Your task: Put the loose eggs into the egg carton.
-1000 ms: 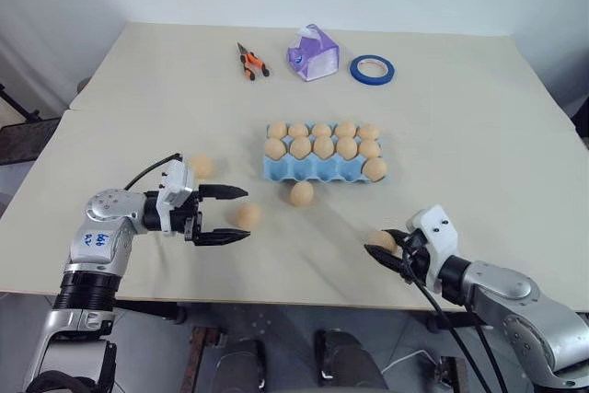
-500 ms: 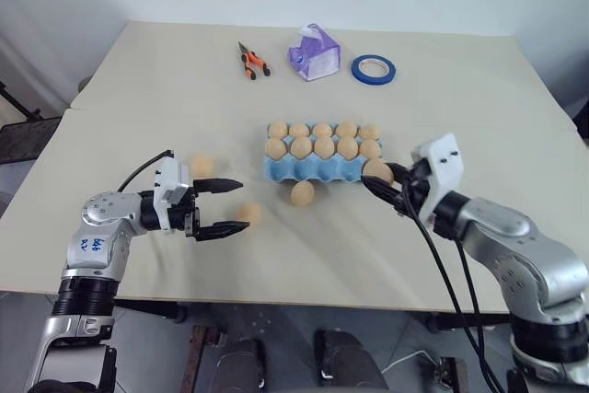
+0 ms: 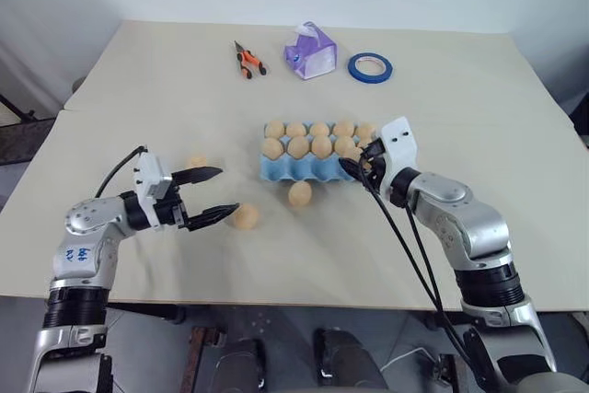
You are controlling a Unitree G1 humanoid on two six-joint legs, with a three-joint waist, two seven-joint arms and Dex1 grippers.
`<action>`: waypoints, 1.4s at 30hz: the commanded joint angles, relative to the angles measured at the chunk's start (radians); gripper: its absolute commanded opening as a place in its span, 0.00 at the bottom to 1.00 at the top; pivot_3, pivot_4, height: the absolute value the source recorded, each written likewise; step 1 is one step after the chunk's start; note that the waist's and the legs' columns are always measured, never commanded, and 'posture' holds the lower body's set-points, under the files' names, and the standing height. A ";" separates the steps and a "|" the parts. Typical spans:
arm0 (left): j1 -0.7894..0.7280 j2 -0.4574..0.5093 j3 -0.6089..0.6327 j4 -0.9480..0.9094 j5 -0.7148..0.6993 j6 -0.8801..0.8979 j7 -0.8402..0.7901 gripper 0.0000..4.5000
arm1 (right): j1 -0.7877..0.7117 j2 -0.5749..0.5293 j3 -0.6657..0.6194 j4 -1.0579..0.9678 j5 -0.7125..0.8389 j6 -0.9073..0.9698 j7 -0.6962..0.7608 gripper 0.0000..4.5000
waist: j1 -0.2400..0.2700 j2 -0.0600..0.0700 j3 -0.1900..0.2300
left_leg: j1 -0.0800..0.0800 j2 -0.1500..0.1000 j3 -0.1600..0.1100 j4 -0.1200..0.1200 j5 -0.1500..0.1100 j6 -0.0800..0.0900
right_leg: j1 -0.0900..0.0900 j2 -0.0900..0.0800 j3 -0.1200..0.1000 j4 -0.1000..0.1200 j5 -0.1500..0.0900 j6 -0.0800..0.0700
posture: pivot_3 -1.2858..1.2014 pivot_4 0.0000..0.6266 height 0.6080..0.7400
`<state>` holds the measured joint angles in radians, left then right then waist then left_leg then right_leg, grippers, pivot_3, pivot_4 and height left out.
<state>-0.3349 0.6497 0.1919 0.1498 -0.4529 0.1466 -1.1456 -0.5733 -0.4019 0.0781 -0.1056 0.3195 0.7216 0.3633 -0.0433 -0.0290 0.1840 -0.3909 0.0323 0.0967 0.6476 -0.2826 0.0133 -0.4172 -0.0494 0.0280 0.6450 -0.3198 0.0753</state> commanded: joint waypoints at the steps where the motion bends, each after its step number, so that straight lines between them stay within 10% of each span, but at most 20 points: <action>1: 0.030 0.032 0.047 -0.062 -0.030 0.011 0.007 1.00 | -0.030 0.013 0.010 0.015 -0.036 -0.051 0.011 0.40 | -0.002 0.000 0.000 | 0.000 0.000 0.000 0.000 0.000 0.000 | 0.000 0.000 0.000 0.000 0.000 0.000 | 0.52 0.24 1.00; 9: 0.069 0.050 0.082 -0.097 -0.039 0.030 0.047 1.00 | -0.048 0.029 0.012 0.009 -0.049 -0.041 0.047 0.99 | -0.012 0.000 0.000 | 0.000 0.000 -0.001 0.000 0.000 0.000 | 0.000 -0.001 -0.001 0.000 0.000 0.000 | 0.52 0.24 1.00; 19: 0.105 0.041 0.103 -0.131 -0.041 0.047 0.103 1.00 | 0.000 -0.027 -0.040 -0.132 0.032 -0.010 0.153 0.99 | -0.012 0.000 0.000 | 0.000 0.000 -0.001 -0.002 0.000 -0.001 | 0.000 -0.002 -0.003 -0.001 0.000 0.000 | 0.52 0.24 1.00; 32: 0.207 0.031 0.287 -0.151 -0.117 0.022 0.174 1.00 | 0.478 -0.312 -0.349 -0.402 0.271 -0.059 0.481 0.99 | 0.008 0.001 0.000 | 0.001 -0.002 -0.005 -0.003 -0.002 0.001 | 0.005 -0.012 -0.026 -0.008 -0.001 -0.001 | 0.52 0.24 1.00; 42: 0.244 0.074 0.263 -0.165 -0.118 0.079 0.122 1.00 | 0.544 -0.305 -0.338 -0.467 0.305 -0.043 0.424 0.99 | 0.007 0.001 0.000 | 0.004 -0.001 -0.003 -0.003 -0.005 -0.004 | 0.007 -0.014 -0.025 -0.008 -0.001 -0.004 | 0.52 0.24 1.00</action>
<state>-0.0993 0.6995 0.4514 0.0144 -0.5510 0.2206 -1.0047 -0.0003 -0.7251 -0.2742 -0.5326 0.6078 0.6670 0.8286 -0.0359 -0.0281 0.1844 -0.3870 0.0308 0.0934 0.6446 -0.2872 0.0094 -0.4104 -0.0634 0.0025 0.6370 -0.3204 0.0712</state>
